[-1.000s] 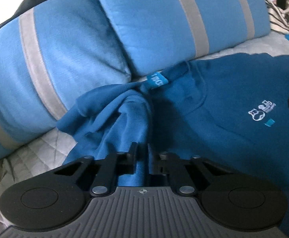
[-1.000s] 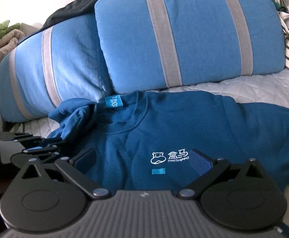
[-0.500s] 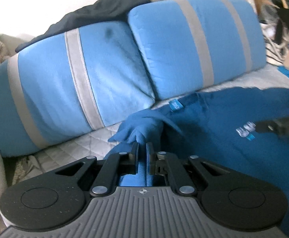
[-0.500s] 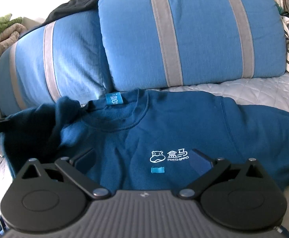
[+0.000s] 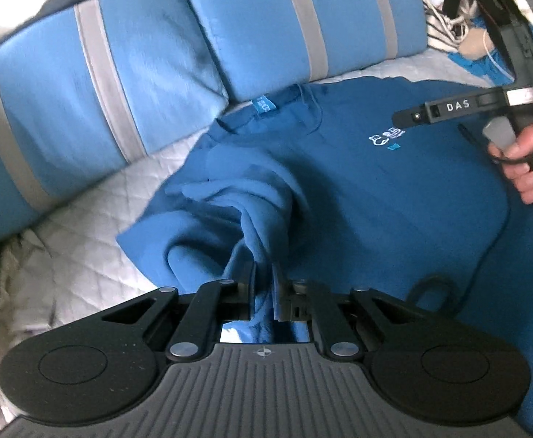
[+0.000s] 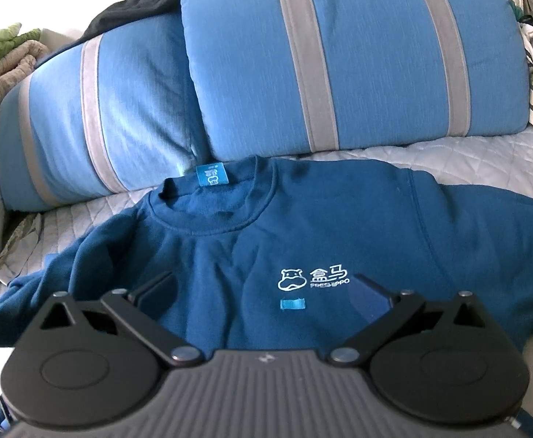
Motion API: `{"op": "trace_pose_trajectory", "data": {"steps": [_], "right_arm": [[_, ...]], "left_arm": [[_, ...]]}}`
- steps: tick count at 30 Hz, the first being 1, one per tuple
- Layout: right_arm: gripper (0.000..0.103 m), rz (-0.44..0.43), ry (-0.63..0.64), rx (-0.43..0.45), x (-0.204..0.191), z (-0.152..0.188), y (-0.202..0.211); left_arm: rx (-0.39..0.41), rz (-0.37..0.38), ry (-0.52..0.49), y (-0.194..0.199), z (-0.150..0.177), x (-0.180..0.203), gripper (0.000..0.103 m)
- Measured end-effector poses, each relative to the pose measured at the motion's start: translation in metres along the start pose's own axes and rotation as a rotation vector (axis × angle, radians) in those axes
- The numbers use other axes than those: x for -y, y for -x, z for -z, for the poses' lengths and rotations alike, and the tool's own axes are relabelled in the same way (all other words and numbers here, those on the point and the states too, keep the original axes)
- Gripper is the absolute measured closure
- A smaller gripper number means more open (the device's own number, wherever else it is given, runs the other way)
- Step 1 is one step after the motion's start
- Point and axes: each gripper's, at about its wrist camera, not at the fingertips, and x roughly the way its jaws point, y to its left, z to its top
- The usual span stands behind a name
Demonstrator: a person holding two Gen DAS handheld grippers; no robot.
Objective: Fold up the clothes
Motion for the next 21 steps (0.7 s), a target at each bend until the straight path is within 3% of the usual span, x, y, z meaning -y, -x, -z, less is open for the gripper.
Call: {"op": "trace_pose_trajectory", "data": {"steps": [3,6,11,17,21], "right_arm": [[0.000,-0.002,0.005,-0.006,0.000,0.000,0.000],[0.000,-0.007,0.012,-0.010,-0.001,0.000,-0.001],[0.000,-0.012,0.021,-0.013,-0.003,0.001,-0.002],[0.000,-0.013,0.017,-0.019,-0.004,0.002,-0.003],[0.000,-0.017,0.017,-0.026,-0.005,0.002,-0.004]], "left_arm": [[0.038,0.058,0.106,0.007,-0.004,-0.012,0.069],[0.098,0.136,0.245,0.013,-0.011,-0.028,0.059],[0.143,0.177,0.464,-0.005,-0.024,-0.056,0.057],[0.125,0.276,0.694,-0.052,-0.036,-0.095,0.058],[0.084,0.299,0.809,-0.085,-0.043,-0.116,0.058]]}}
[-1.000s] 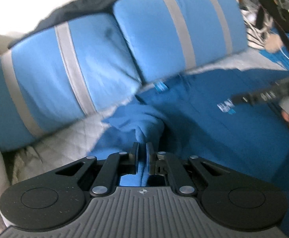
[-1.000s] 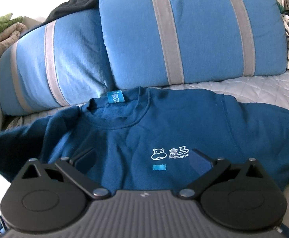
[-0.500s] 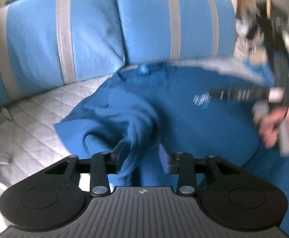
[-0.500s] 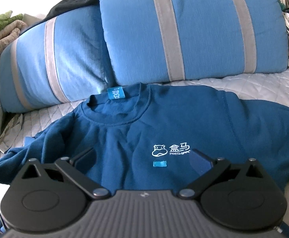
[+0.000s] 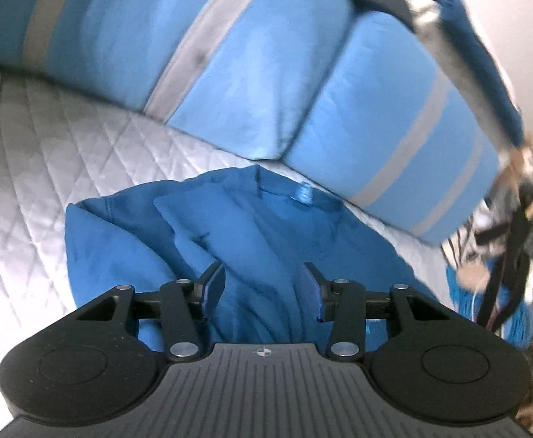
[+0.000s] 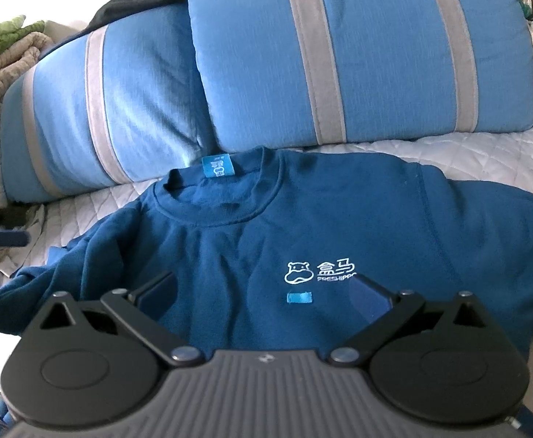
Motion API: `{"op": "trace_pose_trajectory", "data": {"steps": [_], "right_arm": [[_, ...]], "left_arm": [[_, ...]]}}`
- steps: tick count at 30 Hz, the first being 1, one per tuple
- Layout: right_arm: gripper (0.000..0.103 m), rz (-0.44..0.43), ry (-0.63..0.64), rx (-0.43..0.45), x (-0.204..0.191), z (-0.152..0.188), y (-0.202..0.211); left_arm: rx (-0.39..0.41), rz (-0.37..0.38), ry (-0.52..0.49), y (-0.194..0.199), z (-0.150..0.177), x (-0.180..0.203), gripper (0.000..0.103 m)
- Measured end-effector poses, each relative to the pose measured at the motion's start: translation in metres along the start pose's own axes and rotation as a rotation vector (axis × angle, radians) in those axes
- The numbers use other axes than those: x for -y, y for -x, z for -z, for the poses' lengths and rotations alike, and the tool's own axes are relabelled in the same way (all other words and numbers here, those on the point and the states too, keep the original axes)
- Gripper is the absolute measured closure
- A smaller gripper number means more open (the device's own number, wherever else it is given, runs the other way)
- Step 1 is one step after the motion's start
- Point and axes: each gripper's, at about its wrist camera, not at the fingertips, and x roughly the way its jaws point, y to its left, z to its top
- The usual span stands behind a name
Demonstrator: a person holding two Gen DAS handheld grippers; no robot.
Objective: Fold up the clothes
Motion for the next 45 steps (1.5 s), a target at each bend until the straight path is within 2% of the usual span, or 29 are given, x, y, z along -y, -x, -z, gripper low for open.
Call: {"op": "trace_pose_trajectory", "data": {"steps": [8,12,13,14,15,16,18,21,26,28,31,36,41,43,45], "right_arm": [[0.000,-0.013,-0.004,-0.011,0.001,0.000,-0.004],[0.000,-0.018,-0.012,-0.013,0.002,-0.001,-0.005],[0.000,-0.019,-0.015,-0.014,0.002,-0.001,-0.006],[0.000,-0.020,-0.016,-0.016,0.002,-0.001,-0.006],[0.000,-0.020,-0.016,-0.018,0.001,-0.001,-0.007],[0.000,-0.020,-0.015,-0.020,0.001,0.000,-0.007],[0.000,-0.020,-0.014,-0.019,0.002,-0.001,-0.007],[0.000,-0.019,-0.016,-0.020,0.003,0.000,-0.007],[0.000,-0.017,-0.019,-0.017,0.002,0.000,-0.006],[0.000,-0.016,-0.026,-0.015,0.003,0.000,-0.006],[0.000,-0.009,-0.051,-0.010,0.007,-0.001,-0.006],[0.000,0.020,-0.136,0.009,0.023,-0.003,-0.004],[0.000,0.041,-0.221,0.045,0.037,-0.005,0.002],[0.000,0.053,-0.234,0.066,0.040,-0.006,0.004],[0.000,0.064,-0.245,0.086,0.043,-0.007,0.006]], "left_arm": [[-0.086,-0.094,0.150,-0.057,-0.021,-0.043,0.059],[-0.107,-0.073,0.202,-0.073,-0.020,-0.057,0.060],[-0.109,-0.069,0.208,-0.075,-0.020,-0.057,0.064],[-0.115,-0.067,0.211,-0.076,-0.021,-0.056,0.080],[-0.118,-0.074,0.202,-0.076,-0.022,-0.053,0.088],[-0.117,-0.087,0.185,-0.074,-0.023,-0.049,0.089],[-0.086,-0.113,0.111,-0.066,-0.028,-0.034,0.092],[0.007,-0.159,-0.038,-0.042,-0.034,-0.002,0.092],[0.159,-0.248,-0.356,-0.007,-0.030,0.068,0.093],[0.184,-0.257,-0.464,0.000,-0.021,0.093,0.092],[0.169,-0.245,-0.561,-0.001,-0.005,0.118,0.092],[0.139,-0.212,-0.629,-0.013,0.021,0.141,0.092],[0.116,-0.255,-0.752,-0.030,0.049,0.160,0.092],[0.084,-0.249,-0.794,-0.035,0.064,0.164,0.091],[0.025,-0.203,-0.820,-0.039,0.077,0.166,0.089]]}}
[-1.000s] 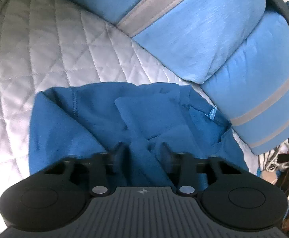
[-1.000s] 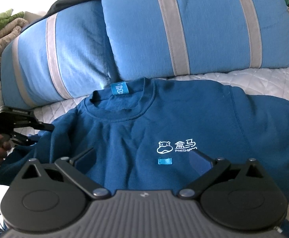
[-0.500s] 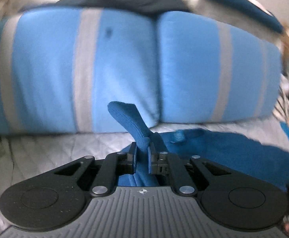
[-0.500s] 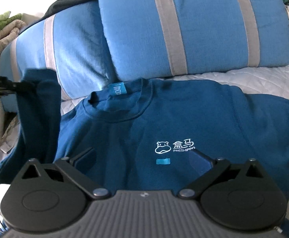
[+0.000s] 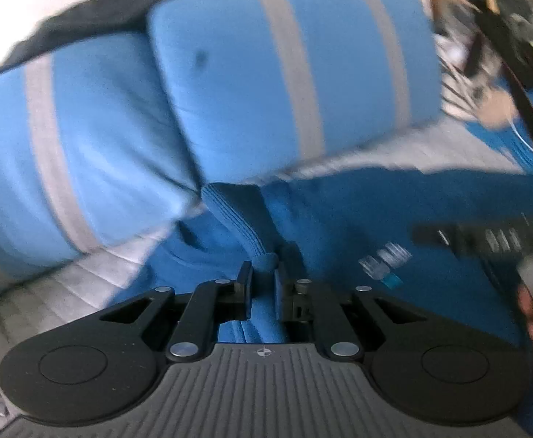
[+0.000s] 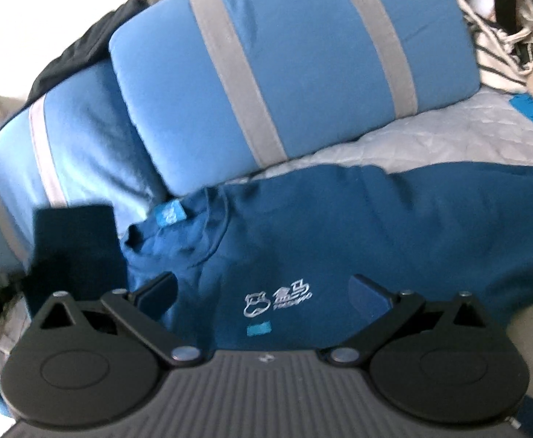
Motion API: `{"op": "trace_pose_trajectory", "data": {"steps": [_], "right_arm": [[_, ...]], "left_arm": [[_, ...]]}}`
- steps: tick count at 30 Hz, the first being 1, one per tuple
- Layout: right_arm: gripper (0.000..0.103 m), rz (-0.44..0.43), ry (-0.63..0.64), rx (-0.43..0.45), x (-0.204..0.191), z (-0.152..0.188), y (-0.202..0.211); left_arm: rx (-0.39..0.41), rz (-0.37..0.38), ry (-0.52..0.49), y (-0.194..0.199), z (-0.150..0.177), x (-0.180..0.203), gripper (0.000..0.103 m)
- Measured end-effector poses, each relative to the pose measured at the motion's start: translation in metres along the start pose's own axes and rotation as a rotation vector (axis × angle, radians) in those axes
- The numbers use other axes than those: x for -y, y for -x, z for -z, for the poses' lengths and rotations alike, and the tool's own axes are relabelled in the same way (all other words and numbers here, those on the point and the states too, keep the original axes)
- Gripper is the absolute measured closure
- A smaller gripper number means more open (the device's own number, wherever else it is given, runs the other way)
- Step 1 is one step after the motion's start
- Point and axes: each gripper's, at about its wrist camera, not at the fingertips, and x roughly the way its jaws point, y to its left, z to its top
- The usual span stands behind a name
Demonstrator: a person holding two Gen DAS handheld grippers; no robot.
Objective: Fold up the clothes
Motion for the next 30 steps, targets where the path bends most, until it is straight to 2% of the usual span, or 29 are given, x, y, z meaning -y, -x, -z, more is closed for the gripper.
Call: {"op": "trace_pose_trajectory", "data": {"steps": [1,5,6,7,13,15,19,23,28,29,30], "right_arm": [[0.000,0.002,-0.007,0.006,0.001,-0.001,0.001],[0.000,0.006,-0.031,0.013,0.005,-0.002,0.002],[0.000,0.006,-0.033,0.015,0.005,-0.002,0.002],[0.000,0.006,-0.034,0.017,0.005,-0.002,0.002],[0.000,-0.001,-0.038,0.016,0.006,-0.002,0.002],[0.000,0.002,-0.039,0.030,0.006,-0.003,0.005],[0.000,0.017,-0.054,0.052,0.008,-0.003,0.007],[0.000,0.026,-0.075,0.030,0.011,-0.004,0.004],[0.000,0.030,-0.064,0.032,0.010,-0.002,0.004],[0.000,0.029,-0.060,0.030,0.009,-0.002,0.004],[0.000,0.028,-0.056,0.027,0.008,-0.001,0.003]], "left_arm": [[-0.018,0.047,-0.003,-0.001,0.004,0.003,0.088],[-0.091,0.235,-0.015,-0.004,0.018,0.015,0.063],[-0.097,0.259,-0.020,-0.003,0.021,0.017,0.057],[-0.094,0.268,-0.027,-0.001,0.022,0.016,0.055],[-0.069,0.164,-0.044,0.005,0.025,0.000,0.053],[-0.063,0.137,-0.085,0.005,0.023,0.000,0.053],[-0.057,0.160,-0.197,0.003,0.019,0.014,0.053],[-0.045,0.196,-0.302,-0.001,0.021,0.036,0.053],[-0.095,0.190,-0.428,-0.025,0.028,0.059,0.054],[-0.105,0.192,-0.437,-0.029,0.029,0.061,0.056],[-0.114,0.194,-0.440,-0.033,0.029,0.061,0.061]]}}
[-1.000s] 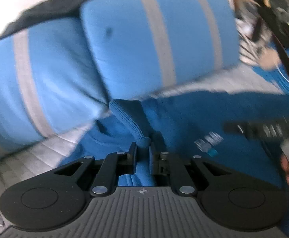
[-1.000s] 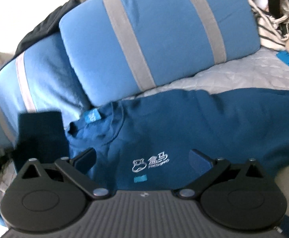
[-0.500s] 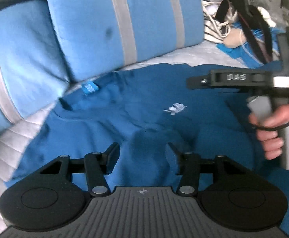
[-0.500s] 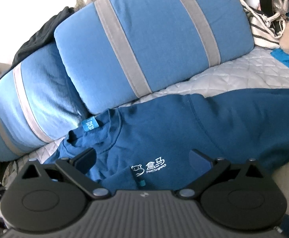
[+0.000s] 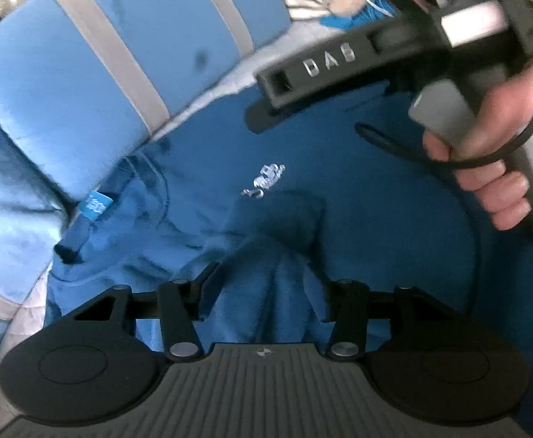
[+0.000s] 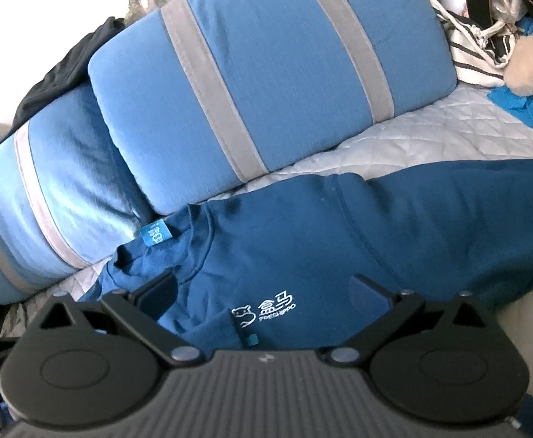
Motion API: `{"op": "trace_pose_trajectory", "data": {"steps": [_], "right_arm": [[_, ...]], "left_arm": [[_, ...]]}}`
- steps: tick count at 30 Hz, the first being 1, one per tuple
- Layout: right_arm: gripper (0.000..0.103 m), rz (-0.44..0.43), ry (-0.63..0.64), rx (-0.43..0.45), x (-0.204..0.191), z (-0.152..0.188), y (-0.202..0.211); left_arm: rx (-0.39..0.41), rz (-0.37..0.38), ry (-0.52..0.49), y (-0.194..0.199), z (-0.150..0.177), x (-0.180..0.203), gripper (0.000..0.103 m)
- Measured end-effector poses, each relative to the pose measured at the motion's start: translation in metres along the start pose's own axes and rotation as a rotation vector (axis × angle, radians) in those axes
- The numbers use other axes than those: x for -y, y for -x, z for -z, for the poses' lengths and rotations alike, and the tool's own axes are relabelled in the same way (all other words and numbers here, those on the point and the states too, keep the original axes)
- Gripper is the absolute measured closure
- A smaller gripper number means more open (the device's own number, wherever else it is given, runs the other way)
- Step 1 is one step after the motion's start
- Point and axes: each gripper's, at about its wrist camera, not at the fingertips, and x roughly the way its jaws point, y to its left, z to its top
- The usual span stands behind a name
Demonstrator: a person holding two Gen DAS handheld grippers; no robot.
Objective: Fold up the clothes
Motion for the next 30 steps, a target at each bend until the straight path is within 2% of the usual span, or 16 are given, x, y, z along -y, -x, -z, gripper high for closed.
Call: {"op": "trace_pose_trajectory", "data": {"steps": [2,4,6,9,16,22,30], "right_arm": [[0.000,-0.002,0.005,-0.003,-0.001,0.000,-0.001],[0.000,-0.002,0.007,-0.004,-0.001,0.000,-0.001],[0.000,-0.003,0.004,-0.005,0.000,0.000,-0.001],[0.000,-0.002,0.001,-0.006,0.000,0.000,-0.001],[0.000,0.003,0.005,0.000,-0.001,0.000,-0.001],[0.000,0.012,-0.010,-0.009,0.002,-0.001,-0.002],[0.000,0.022,0.030,-0.012,-0.002,0.001,-0.004]], "left_arm": [[-0.019,0.007,0.004,-0.007,0.000,-0.002,0.073],[-0.042,0.009,0.009,-0.013,0.001,-0.005,0.078],[-0.055,0.020,0.017,-0.015,0.002,-0.007,0.088],[-0.048,0.020,0.033,-0.012,0.003,-0.008,0.093],[0.035,-0.062,0.061,0.021,0.003,-0.016,0.095],[0.145,-0.182,0.101,0.069,0.010,-0.032,0.095],[0.259,-0.361,0.198,0.137,0.025,-0.066,0.095]]}}
